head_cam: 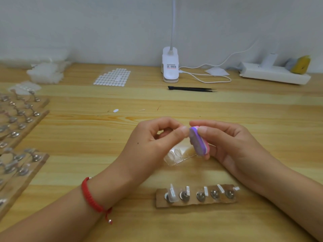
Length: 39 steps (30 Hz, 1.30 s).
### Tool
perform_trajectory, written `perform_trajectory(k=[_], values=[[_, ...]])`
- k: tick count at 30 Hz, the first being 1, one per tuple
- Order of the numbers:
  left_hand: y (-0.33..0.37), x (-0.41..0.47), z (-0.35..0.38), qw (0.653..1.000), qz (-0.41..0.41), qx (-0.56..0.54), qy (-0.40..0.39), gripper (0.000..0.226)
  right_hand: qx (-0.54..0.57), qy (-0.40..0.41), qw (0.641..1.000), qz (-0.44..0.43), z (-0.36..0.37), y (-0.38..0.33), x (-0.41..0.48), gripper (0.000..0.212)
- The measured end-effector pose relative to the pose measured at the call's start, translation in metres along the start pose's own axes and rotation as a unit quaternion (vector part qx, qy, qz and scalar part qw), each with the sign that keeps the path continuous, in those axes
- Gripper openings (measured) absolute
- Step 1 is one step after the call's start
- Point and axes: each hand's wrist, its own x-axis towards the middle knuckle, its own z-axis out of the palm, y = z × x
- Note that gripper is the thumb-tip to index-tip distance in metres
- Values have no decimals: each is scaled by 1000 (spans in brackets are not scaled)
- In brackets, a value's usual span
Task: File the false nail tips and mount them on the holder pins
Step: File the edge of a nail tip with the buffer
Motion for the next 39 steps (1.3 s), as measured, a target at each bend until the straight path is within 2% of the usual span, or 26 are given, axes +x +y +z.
perform_trajectory(k=[4, 8, 12, 13, 15, 18, 21, 25, 28, 31, 34, 36, 39], values=[[2, -1, 1, 1000, -6, 12, -26, 20, 3, -3, 1000, 2, 0, -1, -2, 22], [2, 1, 0, 999, 7, -10, 41, 24, -3, 6, 1000, 1, 0, 0, 0, 15], [4, -5, 6, 998, 32, 32, -40, 15, 47, 38, 998, -6, -1, 1, 3, 28], [5, -5, 6, 998, 36, 31, -37, 14, 70, 52, 996, -5, -2, 0, 3, 29], [6, -1, 2, 999, 26, -5, 28, 17, 112, 64, 992, -2, -6, 1, 4, 27], [6, 5, -4, 992, 7, -43, 114, 23, 83, 37, 996, -2, -6, 2, 3, 31], [7, 4, -1, 995, 8, -38, 93, 21, 38, 16, 999, -11, -2, 3, 0, 40], [8, 1, 2, 998, -6, -5, 56, 16, 45, 29, 999, -11, -2, 4, 1, 37], [7, 0, 2, 997, -6, -7, 72, 17, 87, 56, 994, -23, -4, 4, 2, 35], [5, 1, 0, 994, -3, -28, 102, 22, 47, 27, 998, -16, 0, 4, 1, 36], [4, 3, 0, 997, -12, -2, 77, 16, 74, 58, 995, -22, -3, 5, 4, 36], [2, 4, -1, 996, -15, -2, 93, 14, 88, 72, 993, -27, -6, 5, 4, 38], [2, 5, -2, 994, -15, 2, 107, 14, 50, 37, 998, -26, -2, 6, 2, 36]])
